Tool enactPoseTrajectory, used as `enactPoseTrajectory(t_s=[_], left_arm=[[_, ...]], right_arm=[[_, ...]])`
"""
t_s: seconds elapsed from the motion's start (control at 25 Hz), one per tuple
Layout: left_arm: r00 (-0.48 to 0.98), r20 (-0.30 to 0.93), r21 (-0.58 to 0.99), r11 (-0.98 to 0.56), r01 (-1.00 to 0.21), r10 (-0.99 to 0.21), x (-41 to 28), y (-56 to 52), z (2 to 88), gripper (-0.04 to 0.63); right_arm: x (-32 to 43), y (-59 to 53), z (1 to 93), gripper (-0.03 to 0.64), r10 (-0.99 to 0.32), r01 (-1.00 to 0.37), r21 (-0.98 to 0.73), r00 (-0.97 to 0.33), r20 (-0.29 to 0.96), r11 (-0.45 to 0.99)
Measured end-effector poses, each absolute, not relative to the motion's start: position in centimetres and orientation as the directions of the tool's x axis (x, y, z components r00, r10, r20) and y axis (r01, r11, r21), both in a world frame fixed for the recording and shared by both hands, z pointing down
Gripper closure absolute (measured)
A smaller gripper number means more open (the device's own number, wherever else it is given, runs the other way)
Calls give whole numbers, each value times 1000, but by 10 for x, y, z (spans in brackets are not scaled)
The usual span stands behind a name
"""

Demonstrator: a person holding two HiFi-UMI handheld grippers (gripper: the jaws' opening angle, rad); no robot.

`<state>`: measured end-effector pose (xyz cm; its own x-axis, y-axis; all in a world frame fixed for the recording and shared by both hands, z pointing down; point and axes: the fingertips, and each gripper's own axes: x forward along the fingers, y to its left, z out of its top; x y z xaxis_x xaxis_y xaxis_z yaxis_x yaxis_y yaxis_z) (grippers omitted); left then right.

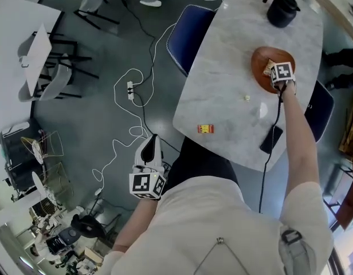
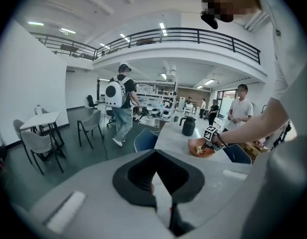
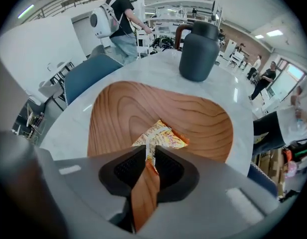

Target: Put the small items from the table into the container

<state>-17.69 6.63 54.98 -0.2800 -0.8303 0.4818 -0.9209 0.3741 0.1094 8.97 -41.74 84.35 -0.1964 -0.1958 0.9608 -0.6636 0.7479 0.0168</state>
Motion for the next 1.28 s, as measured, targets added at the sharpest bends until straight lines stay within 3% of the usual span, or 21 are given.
enactPoseTrajectory(t_s=[0.12,0.24,0.4,0.52,0.8,1.04,1.28], left_arm=[[-226,458,127,315,-941,-860,-173,47,545,592],[-146,413,131,218,-967,-899,-166,19,533,592],[-6,332,135,53,-989,-943,-148,-29,511,592],[107,266,136,-72,-988,-958,-122,-57,490,592],[326,102,116,-314,-942,-940,-81,-103,440,592],[465,47,121,-457,-881,-884,-48,-103,425,592],[515,26,121,-508,-853,-857,-38,-104,418,592]], right_arm=[[91,-412,817,499,-248,-670,12,-258,934,742],[92,-405,754,502,-374,-701,5,-374,849,713],[91,-361,628,556,-558,-726,-59,-575,599,685],[100,-305,545,588,-641,-731,-61,-632,436,679],[99,-184,446,589,-735,-771,-114,-633,241,626],[97,-133,429,589,-786,-814,-100,-579,217,572],[106,-120,425,589,-820,-847,-113,-532,212,520]])
